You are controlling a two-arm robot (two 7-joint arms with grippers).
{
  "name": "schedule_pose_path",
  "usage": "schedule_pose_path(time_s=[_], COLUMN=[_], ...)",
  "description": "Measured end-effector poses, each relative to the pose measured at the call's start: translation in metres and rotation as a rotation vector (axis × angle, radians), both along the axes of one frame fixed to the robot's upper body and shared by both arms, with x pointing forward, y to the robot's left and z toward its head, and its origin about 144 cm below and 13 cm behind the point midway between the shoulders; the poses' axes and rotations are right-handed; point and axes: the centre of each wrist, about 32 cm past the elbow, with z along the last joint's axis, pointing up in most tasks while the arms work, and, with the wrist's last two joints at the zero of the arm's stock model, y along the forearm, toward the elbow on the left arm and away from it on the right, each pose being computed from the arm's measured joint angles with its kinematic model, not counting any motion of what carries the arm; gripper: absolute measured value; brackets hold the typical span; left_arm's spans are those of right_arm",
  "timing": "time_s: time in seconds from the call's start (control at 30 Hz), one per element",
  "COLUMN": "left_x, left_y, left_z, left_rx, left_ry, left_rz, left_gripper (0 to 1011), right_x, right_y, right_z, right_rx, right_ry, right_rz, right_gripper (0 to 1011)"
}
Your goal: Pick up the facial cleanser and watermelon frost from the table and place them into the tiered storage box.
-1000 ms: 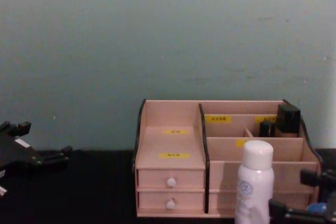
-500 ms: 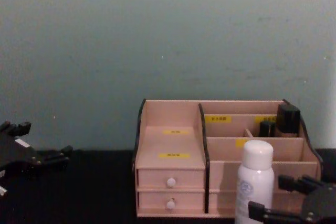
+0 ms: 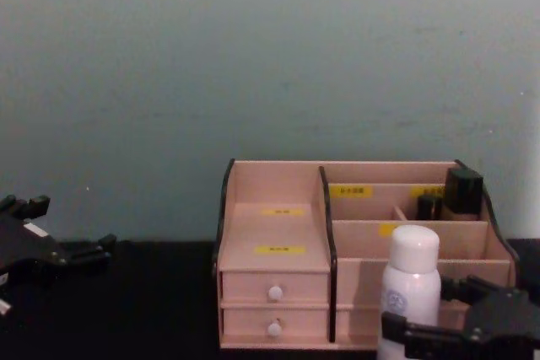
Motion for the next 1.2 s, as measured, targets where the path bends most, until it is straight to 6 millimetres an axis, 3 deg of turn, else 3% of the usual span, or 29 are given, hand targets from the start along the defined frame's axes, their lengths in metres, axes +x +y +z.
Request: schedule_pose_path(time_s=[0.9, 1.2], left_x=[0.0000, 0.0000], left_y=[0.0000, 0.0000], left_z=[0.0000, 0.0000], left_rx=[0.000, 0.000], left_ry=[0.000, 0.000], left_rz=[0.000, 0.000], left_gripper=[1001, 1001], right_x=[0.0084, 0.0082], right_y=[0.0031, 0.0031], right_z=[-0.0015, -0.0015], right_rx=[0.016, 0.015], right_ry=[0.023, 0.022], right_rz=[-0.009, -0.009], right_gripper=[997, 815])
